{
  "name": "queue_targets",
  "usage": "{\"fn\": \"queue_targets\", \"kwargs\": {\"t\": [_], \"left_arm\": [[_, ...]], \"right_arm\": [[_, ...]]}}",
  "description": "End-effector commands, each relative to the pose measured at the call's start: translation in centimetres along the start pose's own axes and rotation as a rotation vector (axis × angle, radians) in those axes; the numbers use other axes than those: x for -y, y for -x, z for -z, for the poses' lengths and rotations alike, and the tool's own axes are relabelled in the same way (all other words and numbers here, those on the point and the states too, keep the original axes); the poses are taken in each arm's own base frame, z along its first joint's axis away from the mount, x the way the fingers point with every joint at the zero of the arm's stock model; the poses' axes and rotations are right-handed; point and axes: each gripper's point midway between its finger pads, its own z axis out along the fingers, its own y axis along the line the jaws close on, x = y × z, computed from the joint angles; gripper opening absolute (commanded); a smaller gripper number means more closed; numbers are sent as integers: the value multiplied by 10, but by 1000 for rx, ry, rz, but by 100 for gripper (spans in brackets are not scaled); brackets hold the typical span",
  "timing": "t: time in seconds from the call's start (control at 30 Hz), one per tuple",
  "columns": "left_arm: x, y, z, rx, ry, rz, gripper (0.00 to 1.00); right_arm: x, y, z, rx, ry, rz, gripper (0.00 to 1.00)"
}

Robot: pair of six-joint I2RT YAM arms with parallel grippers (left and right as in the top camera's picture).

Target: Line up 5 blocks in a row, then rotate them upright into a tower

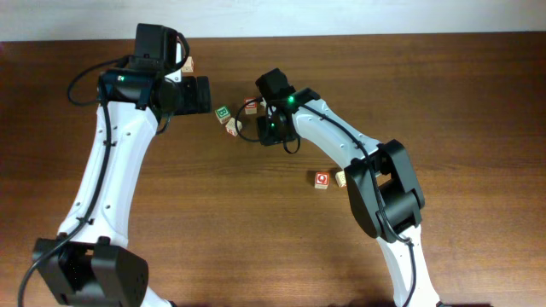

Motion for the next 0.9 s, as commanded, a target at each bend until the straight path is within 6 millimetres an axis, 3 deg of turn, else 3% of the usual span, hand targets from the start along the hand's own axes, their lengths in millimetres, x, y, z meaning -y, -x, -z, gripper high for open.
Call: {"fn": "queue_targets", "kwargs": {"t": [0.0,0.27,0.6,0.87], "left_arm": [[-1,7,3,20,11,14,99],[-1,7,3,20,11,14,99],[-1,7,3,20,11,14,99],[-1,7,3,20,11,14,99]], "right_arm": [[0,-12,-8,-46,1,-36,28],[-17,-48,0,-212,106,-97,27],[-3,-124,26,-531,-7,-190,27],[17,-138,34,-571,-153,-161,27]]}}
